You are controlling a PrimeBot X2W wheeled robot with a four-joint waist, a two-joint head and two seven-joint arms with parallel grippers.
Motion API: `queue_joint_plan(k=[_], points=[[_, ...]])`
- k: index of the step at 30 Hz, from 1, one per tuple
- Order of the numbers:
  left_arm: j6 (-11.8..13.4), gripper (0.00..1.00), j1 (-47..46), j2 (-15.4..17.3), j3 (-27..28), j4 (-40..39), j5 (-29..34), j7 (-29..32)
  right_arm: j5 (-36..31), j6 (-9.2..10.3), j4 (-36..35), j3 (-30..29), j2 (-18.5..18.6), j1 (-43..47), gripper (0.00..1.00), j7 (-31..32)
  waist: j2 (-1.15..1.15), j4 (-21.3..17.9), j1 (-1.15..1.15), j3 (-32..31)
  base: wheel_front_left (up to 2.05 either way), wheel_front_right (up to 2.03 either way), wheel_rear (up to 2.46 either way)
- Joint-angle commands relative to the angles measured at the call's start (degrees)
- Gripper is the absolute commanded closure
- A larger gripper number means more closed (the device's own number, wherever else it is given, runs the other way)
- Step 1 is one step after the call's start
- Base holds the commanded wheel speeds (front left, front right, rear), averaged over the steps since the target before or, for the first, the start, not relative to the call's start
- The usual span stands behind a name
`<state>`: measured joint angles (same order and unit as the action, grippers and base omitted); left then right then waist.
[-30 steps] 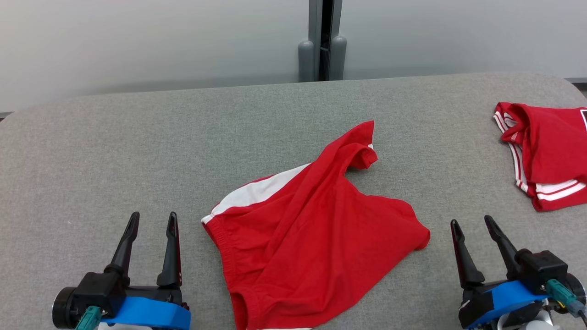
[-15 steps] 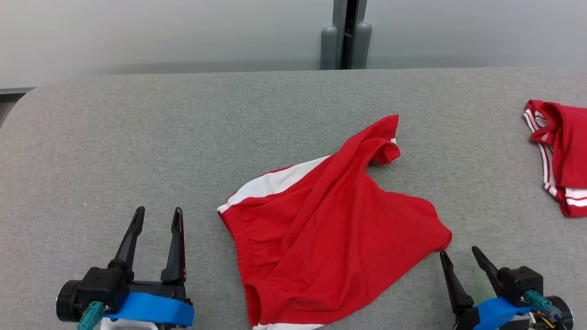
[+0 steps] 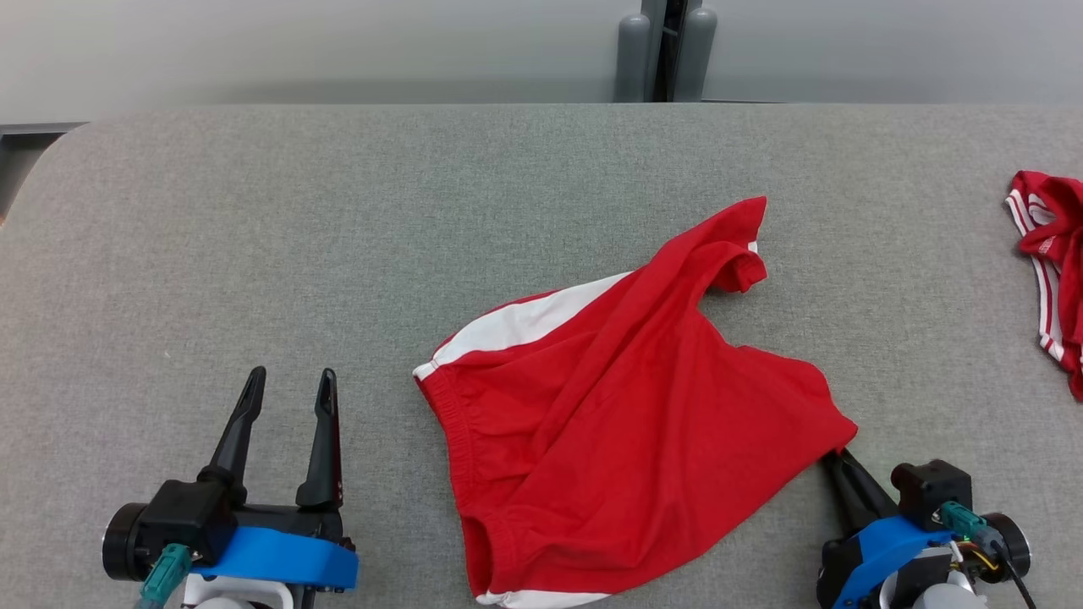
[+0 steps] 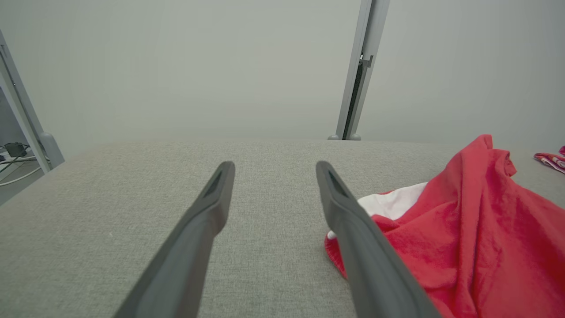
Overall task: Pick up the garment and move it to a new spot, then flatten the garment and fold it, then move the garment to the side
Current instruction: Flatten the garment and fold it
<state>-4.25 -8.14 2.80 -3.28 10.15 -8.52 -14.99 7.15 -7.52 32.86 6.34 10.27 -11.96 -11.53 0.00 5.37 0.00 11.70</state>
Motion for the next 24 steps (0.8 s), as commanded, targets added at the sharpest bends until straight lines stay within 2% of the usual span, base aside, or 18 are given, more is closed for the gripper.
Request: queue_joint_plan(k=[1, 6, 11, 16, 21, 22, 23, 24], points=[[0.04, 0.00, -0.09, 0.21, 0.25, 0.16, -0.28, -0.26, 0.23, 0.08, 0.40, -0.40, 0.79, 0.28, 1.00, -0.65, 0.00, -0.28, 0.00, -0.36, 0.00, 0.00, 0.00], [0.42, 0.00, 1.38, 0.21, 0.26, 0.48, -0.50, -0.26, -0.91, 0.07, -3.13, -1.71, 3.02, 3.54, 1.00, -1.52, 0.00, -1.99, 0.00, -1.94, 0.00, 0.00, 0.00], [0.51, 0.00, 2.08, 0.22, -0.04, 0.55, -0.94, -0.26, -0.57, 0.07, -9.68, -2.34, 5.45, 8.03, 1.00, 0.77, 0.00, -3.51, 0.00, -2.85, 0.00, 0.00, 0.00], [0.58, 0.00, 2.24, 0.23, -0.34, 0.60, -1.19, -0.26, 1.80, 0.07, -20.71, -3.36, 7.80, 15.62, 1.00, 7.56, 0.00, -4.86, 0.00, -3.28, 0.00, 0.00, 0.00], [0.66, 0.00, 2.50, 0.22, -0.45, 0.55, -1.43, -0.26, 7.34, 0.07, -29.60, -2.53, 9.53, 22.11, 1.00, 16.64, 0.00, -5.66, 0.00, -3.41, 0.00, 0.00, 0.00], [0.67, 0.00, 2.53, 0.22, -0.50, 0.58, -1.45, -0.26, 7.99, 0.07, -30.75, -2.59, 9.98, 23.07, 0.73, 18.02, 0.00, -5.75, 0.00, -3.43, 0.00, 0.00, 0.00], [0.68, 0.00, 2.56, 0.22, -0.52, 0.62, -1.41, -0.26, 8.59, 0.07, -31.95, -2.66, 10.17, 23.84, 0.52, 19.02, 0.00, -5.80, 0.00, -3.46, 0.00, 0.00, 0.00], [0.70, 0.00, 2.60, 0.22, -0.55, 0.66, -1.33, -0.26, 9.05, 0.07, -33.09, -2.81, 10.36, 24.34, 0.08, 19.69, 0.00, -5.82, 0.00, -3.52, 0.00, 0.00, 0.00]])
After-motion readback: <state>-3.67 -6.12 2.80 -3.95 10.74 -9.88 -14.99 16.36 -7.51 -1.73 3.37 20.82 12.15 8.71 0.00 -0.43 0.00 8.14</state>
